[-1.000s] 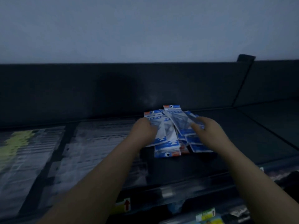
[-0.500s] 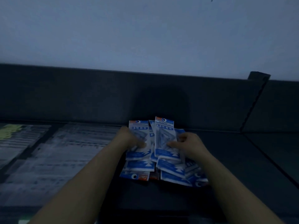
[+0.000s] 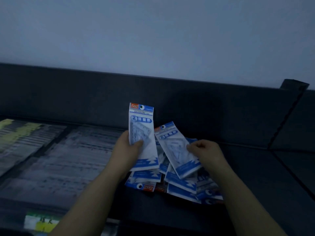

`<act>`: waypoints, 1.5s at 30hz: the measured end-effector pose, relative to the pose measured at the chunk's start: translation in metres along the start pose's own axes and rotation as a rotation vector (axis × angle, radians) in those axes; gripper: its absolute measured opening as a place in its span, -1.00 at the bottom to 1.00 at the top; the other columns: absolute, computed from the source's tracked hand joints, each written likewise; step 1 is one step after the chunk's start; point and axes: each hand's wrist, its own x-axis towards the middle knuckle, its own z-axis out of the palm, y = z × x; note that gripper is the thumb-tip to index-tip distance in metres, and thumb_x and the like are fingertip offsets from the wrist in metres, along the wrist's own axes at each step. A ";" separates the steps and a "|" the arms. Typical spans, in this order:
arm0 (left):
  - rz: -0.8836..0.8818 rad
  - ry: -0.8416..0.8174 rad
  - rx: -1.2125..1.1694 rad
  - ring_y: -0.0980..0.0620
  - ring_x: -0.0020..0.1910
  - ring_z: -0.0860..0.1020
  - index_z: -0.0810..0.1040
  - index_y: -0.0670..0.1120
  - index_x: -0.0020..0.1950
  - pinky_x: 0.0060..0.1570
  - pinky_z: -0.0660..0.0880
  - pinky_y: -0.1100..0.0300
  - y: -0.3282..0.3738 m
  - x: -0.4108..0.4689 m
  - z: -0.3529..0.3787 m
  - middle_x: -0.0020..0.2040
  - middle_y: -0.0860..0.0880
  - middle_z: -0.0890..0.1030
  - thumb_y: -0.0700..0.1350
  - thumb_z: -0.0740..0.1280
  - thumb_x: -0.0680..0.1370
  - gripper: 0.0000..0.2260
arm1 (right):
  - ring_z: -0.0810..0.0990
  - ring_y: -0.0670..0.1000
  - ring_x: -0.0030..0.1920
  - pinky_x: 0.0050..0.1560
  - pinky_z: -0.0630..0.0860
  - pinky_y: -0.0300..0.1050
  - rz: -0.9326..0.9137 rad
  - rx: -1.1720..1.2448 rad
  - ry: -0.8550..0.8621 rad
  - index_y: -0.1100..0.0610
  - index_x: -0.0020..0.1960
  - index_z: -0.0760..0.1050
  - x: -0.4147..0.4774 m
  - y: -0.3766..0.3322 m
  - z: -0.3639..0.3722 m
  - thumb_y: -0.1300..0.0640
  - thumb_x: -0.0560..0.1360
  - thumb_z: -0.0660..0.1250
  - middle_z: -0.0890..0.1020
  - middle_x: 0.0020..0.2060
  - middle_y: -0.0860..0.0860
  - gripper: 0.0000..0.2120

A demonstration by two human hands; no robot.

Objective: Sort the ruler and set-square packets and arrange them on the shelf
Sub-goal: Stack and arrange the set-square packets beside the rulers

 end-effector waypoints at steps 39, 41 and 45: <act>-0.128 -0.212 -0.215 0.00 -0.07 0.65 0.53 0.04 0.12 -0.15 0.57 0.12 -0.021 0.005 0.001 0.00 -0.03 0.66 -0.12 0.20 0.64 -0.86 | 0.57 -0.03 -0.08 0.00 0.58 0.00 0.073 -0.851 0.009 0.08 0.07 0.52 -0.011 -0.008 -0.004 -0.44 0.21 0.38 0.59 0.00 0.01 -0.31; -0.119 -0.220 -0.198 0.03 -0.08 0.66 0.52 0.02 0.16 -0.21 0.56 0.17 -0.020 0.002 0.001 0.00 -0.01 0.66 -0.12 0.20 0.64 -0.84 | 0.56 -0.02 -0.05 0.02 0.57 -0.03 0.083 -0.855 -0.057 0.11 0.13 0.51 -0.013 -0.011 -0.004 -0.45 0.19 0.39 0.57 0.04 0.01 -0.24; -0.128 -0.226 -0.172 0.06 -0.11 0.65 0.52 0.05 0.10 -0.26 0.54 0.21 -0.019 -0.001 0.003 -0.04 0.04 0.65 -0.13 0.21 0.64 -0.86 | 0.39 0.04 0.29 0.28 0.42 0.00 0.045 -0.819 -0.132 0.08 0.37 0.39 -0.018 -0.004 -0.002 -0.47 0.19 0.37 0.36 0.33 0.03 -0.08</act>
